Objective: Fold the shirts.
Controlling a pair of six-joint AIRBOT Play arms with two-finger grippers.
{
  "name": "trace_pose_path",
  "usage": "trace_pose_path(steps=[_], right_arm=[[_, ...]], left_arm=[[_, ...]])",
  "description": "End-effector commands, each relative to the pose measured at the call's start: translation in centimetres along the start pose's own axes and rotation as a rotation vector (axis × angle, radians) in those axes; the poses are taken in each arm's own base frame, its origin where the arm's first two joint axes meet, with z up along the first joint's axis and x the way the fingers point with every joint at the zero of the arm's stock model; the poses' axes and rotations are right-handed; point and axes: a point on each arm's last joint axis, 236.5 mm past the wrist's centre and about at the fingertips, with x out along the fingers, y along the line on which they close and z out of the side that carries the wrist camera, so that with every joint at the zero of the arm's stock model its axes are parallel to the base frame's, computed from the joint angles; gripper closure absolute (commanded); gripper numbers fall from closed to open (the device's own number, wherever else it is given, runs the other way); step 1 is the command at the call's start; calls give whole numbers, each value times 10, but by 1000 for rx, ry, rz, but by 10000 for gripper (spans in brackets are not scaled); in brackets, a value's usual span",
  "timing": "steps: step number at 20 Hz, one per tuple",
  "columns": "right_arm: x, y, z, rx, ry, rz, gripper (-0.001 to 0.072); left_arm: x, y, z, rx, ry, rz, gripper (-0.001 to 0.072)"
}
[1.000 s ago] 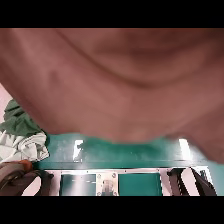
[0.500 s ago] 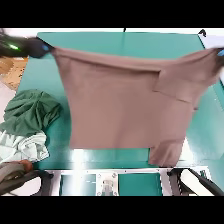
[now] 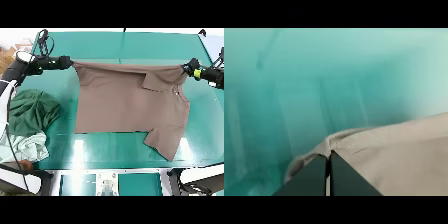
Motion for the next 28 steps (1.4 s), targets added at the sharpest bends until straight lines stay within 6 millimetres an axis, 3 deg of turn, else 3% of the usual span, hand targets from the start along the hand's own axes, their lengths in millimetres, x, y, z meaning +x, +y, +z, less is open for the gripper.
trace_pose_path(steps=[1,4,7,9,13,18,23,28], right_arm=[[25,-1,30,56,-37,29,693],[27,15,45,20,-62,53,693],[32,12,34,-4,-25,42,693],[31,1,21,-52,36,12,693],[6,-28,-11,-29,217,-24,695],[-33,-77,-58,-65,466,-137,695],[-38,-103,-93,-30,552,-201,695],[-40,-118,-105,-4,573,-249,695]], left_arm=[[5,14,32,-35,-120,48,688],[4,16,38,-46,-147,55,687],[5,15,34,-39,-132,53,687],[10,14,16,-15,-62,40,687],[22,16,-45,9,157,5,687],[5,32,-106,33,421,62,687],[15,34,-146,-46,543,39,687],[27,21,-164,-36,584,16,687]])
